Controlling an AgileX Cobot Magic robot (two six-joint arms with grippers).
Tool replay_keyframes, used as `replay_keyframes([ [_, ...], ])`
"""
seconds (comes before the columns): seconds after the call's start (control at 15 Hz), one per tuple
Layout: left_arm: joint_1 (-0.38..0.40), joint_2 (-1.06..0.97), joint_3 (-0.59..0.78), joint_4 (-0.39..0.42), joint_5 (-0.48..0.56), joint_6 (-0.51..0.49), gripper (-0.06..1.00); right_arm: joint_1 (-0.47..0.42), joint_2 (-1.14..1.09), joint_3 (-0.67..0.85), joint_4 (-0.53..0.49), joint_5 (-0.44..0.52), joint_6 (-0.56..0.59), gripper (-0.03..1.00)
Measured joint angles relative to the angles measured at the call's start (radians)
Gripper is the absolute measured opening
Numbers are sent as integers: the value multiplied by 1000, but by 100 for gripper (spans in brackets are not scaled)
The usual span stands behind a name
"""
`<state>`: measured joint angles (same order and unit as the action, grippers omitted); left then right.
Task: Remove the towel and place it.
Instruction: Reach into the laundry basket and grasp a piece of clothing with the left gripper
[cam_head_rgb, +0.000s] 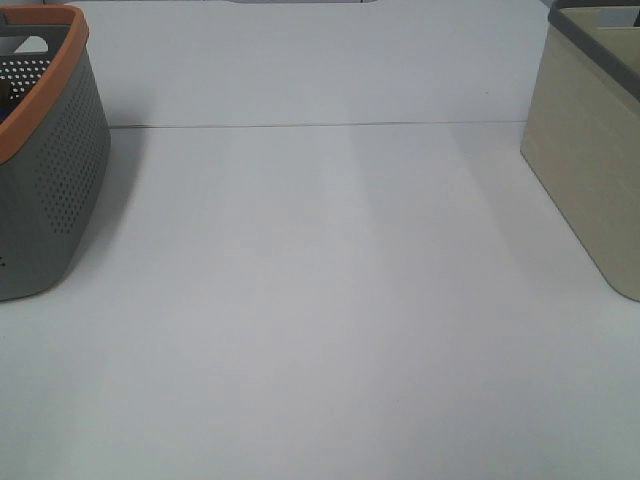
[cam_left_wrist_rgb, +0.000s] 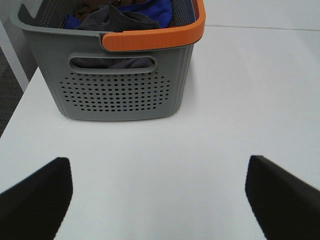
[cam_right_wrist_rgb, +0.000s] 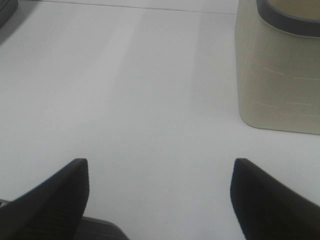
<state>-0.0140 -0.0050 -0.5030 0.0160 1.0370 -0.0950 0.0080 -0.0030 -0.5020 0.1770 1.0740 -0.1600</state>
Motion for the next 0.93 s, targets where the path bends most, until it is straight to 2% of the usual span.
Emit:
replay_keyframes([
  [0.93, 0, 0, 0, 0, 0, 0, 88, 0, 0, 0, 0, 0, 0, 77],
])
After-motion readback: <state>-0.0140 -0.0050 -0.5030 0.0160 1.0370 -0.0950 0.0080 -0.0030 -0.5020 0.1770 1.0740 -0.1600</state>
